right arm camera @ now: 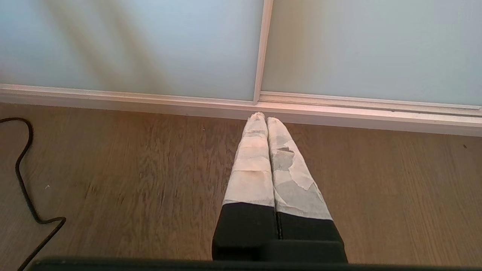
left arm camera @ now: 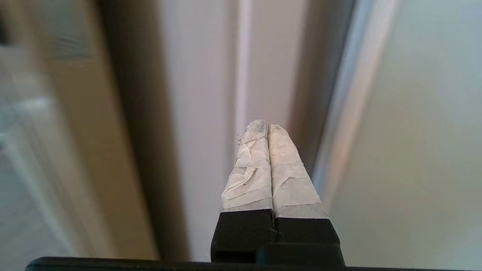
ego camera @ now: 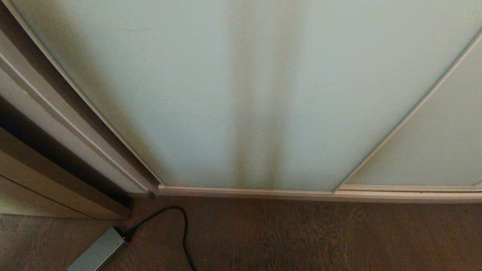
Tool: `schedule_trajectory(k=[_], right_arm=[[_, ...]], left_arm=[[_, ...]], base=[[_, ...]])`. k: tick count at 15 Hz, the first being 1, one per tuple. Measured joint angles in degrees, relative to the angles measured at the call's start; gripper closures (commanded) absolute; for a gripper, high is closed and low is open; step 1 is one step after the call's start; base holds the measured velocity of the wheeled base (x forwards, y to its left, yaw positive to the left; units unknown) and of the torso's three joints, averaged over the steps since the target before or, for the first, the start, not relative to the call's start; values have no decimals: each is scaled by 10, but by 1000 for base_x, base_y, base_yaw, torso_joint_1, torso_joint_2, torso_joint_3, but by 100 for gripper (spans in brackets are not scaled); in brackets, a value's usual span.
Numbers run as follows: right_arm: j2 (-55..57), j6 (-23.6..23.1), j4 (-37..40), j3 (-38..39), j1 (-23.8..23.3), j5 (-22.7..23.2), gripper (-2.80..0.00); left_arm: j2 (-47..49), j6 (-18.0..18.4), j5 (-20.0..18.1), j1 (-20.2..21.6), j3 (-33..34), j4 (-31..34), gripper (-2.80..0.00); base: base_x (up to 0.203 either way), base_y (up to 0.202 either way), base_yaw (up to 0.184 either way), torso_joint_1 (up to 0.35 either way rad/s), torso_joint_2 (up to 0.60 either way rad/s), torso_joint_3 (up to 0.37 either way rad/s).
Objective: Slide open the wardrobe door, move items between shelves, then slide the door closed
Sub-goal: Open the door
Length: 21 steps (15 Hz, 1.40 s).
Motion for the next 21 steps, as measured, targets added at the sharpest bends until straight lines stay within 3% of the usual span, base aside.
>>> schedule_trajectory(k=[7,11,17,21], right_arm=[[0,0,0,0,0,0,0],[0,0,0,0,0,0,0],[0,0,0,0,0,0,0],[0,0,0,0,0,0,0]], left_arm=[[67,-2,-14,1,-95,5,0],[85,-3,-54,11,-107,7,0],[141,-3,-65,36,-172,16,0],[157,-3,-96,39,-180,18,0]], base=[[0,0,0,0,0,0],[0,0,0,0,0,0],[0,0,0,0,0,0],[0,0,0,0,0,0]])
